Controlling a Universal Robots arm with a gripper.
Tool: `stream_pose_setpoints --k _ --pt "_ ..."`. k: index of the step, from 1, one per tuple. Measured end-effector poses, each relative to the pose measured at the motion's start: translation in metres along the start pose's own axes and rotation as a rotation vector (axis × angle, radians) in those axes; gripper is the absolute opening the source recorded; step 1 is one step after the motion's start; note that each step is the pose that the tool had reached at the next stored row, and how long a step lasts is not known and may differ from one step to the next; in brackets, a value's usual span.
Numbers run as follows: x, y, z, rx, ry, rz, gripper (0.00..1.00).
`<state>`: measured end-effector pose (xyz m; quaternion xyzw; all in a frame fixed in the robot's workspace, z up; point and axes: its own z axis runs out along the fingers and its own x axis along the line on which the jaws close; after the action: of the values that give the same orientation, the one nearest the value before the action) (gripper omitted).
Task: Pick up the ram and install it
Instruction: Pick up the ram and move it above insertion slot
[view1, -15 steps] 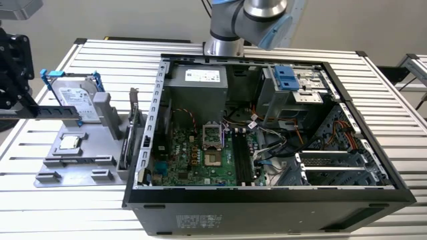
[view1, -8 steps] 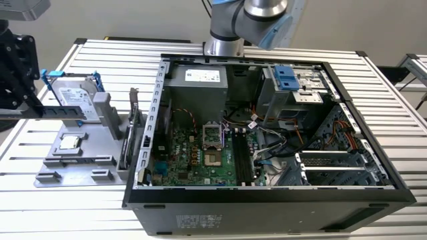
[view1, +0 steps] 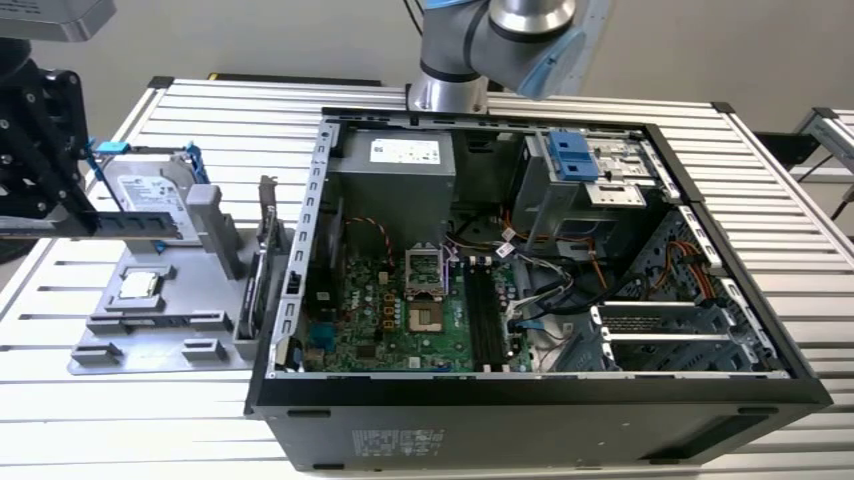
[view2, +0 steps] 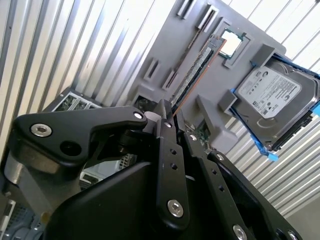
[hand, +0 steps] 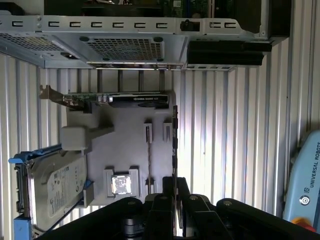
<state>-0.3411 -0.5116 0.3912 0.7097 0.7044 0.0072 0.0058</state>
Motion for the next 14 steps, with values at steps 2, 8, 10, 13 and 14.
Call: stream_pose_setpoints --k 2,8,10,13,14 --pt "0.0000 0.0018 0.0001 -0.0001 0.0001 0.000 0.00" --pt "0.0001 0.0066 0.0001 0.0000 0.0000 0.000 0.00" --pt "0.0001 0.0082 0.0002 0.0000 0.0000 0.000 0.00" --pt "0.0001 0.0105 0.0002 0.0000 0.0000 0.000 0.00" --pt "0.0001 0.0112 0.0001 0.0002 -0.0001 0.000 0.00"
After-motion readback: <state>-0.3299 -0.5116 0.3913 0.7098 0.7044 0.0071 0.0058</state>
